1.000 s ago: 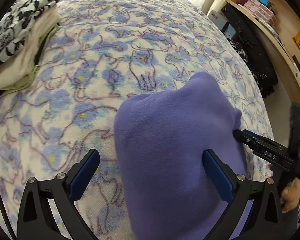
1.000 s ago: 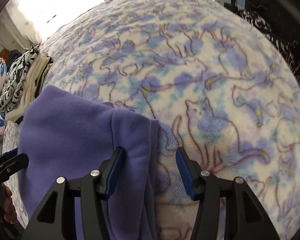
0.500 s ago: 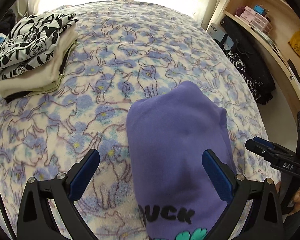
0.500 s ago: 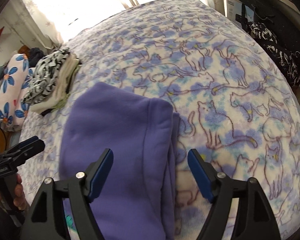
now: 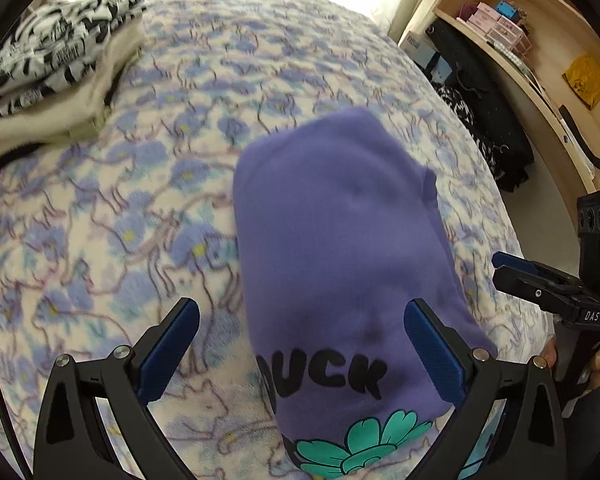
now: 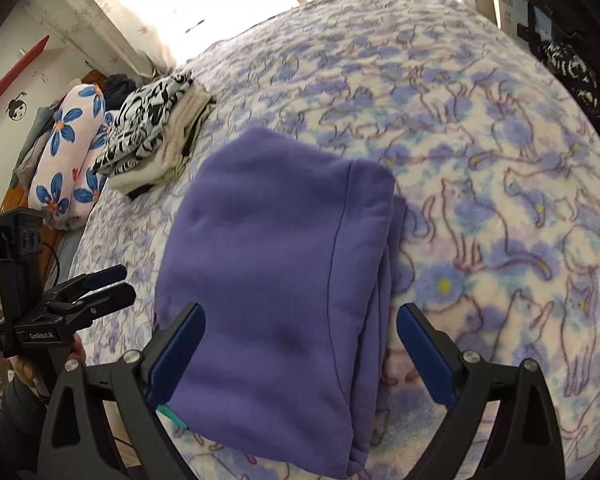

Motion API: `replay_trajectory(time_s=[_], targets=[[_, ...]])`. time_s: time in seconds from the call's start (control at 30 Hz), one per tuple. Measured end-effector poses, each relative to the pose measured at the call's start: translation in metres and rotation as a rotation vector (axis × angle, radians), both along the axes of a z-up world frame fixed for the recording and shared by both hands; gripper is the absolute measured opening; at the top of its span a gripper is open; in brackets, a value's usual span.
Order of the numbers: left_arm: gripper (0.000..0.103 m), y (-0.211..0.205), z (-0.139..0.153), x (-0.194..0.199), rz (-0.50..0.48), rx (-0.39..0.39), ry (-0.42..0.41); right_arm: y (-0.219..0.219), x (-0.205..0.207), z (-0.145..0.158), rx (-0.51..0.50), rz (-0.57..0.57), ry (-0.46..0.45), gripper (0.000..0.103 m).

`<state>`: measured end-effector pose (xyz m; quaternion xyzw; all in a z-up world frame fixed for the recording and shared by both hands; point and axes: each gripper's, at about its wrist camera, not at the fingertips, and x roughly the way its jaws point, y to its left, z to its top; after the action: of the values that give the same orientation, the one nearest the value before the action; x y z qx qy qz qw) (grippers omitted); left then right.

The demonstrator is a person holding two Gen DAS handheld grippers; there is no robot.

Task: Fold large clothes
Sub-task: 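Grasp the folded purple hoodie bundle with both tools and lift it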

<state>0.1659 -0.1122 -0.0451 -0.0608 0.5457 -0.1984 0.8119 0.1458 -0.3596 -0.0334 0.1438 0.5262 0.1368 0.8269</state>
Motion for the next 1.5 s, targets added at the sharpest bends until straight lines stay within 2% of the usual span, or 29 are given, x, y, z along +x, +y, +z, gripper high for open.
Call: replay_trajectory(time_s=[0.13, 0.4, 0.67, 0.97, 1.2, 1.37, 1.5], targets=[[0.102, 0.002, -0.017, -0.003, 0.007, -0.059, 0.032, 0.001, -0.003, -0.014, 0.009, 0.029, 0.029, 0.097], [0.102, -0.002, -0.049, 0.000, -0.019, -0.123, 0.123, -0.008, 0.000, -0.052, 0.132, 0.030, 0.131, 0.097], [0.102, -0.002, -0.070, 0.008, -0.025, -0.233, 0.145, -0.019, 0.014, -0.090, 0.173, 0.012, 0.225, 0.097], [0.103, -0.015, -0.087, 0.016, -0.028, -0.265, 0.157, -0.026, 0.027, -0.121, 0.361, 0.007, 0.258, 0.099], [0.103, -0.033, -0.098, 0.023, -0.045, -0.280, 0.144, -0.022, 0.025, -0.125, 0.354, 0.001, 0.234, 0.100], [0.103, -0.041, -0.114, 0.035, -0.041, -0.352, 0.196, -0.006, 0.029, -0.122, 0.328, -0.008, 0.228, 0.102], [0.103, -0.050, -0.120, 0.042, -0.054, -0.366, 0.219, -0.002, 0.029, -0.122, 0.318, -0.010, 0.214, 0.101]])
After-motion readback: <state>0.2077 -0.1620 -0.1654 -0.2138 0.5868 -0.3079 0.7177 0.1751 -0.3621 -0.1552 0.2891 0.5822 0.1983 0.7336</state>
